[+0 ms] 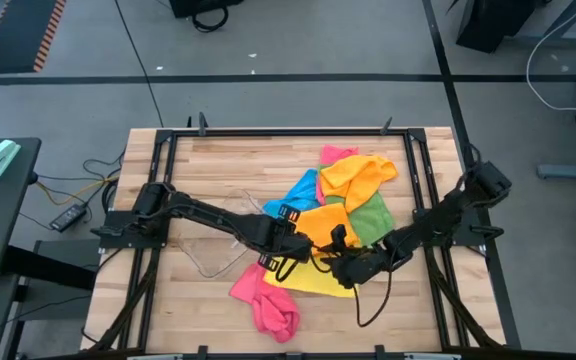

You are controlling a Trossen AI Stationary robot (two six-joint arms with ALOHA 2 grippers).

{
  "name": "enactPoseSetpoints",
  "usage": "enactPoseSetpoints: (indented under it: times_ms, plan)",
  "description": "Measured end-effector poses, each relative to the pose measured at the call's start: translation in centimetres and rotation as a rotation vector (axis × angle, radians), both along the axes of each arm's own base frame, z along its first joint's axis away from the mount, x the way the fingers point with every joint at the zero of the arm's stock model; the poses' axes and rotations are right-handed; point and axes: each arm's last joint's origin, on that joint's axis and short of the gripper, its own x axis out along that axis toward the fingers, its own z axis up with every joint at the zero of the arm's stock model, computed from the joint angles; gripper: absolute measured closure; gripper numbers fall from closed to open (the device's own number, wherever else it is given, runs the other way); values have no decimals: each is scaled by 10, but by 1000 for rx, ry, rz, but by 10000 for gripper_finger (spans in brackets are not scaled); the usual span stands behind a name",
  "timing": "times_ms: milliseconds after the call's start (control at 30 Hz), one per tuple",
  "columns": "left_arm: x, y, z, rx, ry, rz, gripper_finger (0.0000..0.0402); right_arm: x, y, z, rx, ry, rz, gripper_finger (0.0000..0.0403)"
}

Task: Fold microfiber towels
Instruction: Fold the left orange microfiber cloth

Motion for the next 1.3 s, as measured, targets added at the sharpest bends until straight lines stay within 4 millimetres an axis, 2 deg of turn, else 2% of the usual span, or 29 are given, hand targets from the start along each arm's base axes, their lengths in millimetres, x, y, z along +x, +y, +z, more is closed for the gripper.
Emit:
enactPoseSetpoints:
  times_ms: [267, 567, 767, 1000, 1133, 1300]
  plan:
    - [-7, -10, 0, 2, 32, -8, 263, 16, 8, -2, -42, -36, 47, 248]
    - [-11, -23, 1, 2, 30, -35, 274, 43, 15, -11, -100, -27, 96, 248]
    - [-13, -26, 1, 4, 36, -39, 280, 45, 16, -13, -216, 1, 107, 248]
    - [-14, -28, 1, 4, 37, -43, 279, 46, 11, -17, -239, 36, 106, 250]
    - [-14, -28, 1, 3, 36, -43, 285, 48, 5, -20, -219, 47, 81, 272]
    - [-13, -28, 1, 3, 33, -42, 289, 48, 5, -20, -188, 45, 92, 329]
